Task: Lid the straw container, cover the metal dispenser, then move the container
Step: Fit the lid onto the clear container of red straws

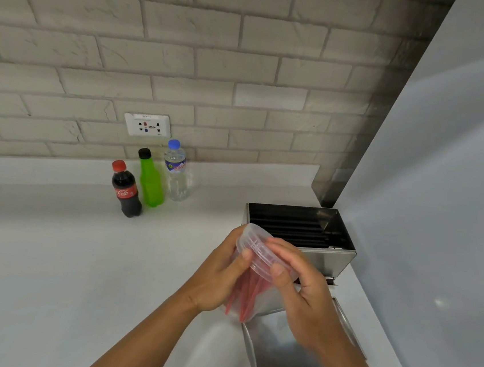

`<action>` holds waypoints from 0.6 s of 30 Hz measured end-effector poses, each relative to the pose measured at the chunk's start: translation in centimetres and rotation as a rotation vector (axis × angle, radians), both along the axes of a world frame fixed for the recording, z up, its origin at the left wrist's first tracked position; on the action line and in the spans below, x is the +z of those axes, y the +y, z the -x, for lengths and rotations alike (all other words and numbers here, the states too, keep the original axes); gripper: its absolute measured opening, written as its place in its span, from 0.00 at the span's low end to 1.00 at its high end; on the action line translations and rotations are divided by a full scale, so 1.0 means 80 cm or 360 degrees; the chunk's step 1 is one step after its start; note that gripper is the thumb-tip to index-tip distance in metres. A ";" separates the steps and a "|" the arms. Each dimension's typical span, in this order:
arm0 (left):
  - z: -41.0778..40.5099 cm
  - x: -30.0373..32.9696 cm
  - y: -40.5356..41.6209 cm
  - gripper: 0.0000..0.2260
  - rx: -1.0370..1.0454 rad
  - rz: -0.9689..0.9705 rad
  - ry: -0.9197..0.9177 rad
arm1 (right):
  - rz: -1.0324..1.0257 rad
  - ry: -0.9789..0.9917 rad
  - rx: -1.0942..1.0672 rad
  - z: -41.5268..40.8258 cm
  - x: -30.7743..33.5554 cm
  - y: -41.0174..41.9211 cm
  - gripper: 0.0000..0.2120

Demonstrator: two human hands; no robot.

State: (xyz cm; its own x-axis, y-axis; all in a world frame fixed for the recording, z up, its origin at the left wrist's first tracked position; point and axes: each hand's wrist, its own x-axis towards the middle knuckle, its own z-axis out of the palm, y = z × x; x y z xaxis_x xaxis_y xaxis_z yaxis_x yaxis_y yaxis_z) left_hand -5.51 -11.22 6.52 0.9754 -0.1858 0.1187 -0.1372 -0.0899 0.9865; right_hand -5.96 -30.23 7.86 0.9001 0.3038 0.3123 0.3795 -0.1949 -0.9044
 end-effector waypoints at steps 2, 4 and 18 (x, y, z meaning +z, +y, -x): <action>0.000 0.006 -0.004 0.31 -0.0028 -0.0037 0.0005 | 0.0043 -0.0040 0.0005 -0.001 -0.001 -0.002 0.22; 0.001 0.008 -0.006 0.33 -0.0041 -0.0069 0.0033 | 0.0125 -0.0084 0.0029 -0.002 0.001 -0.005 0.25; 0.019 0.008 -0.001 0.34 0.0012 0.0169 0.0171 | 0.0019 0.0092 0.0100 0.010 0.013 -0.021 0.20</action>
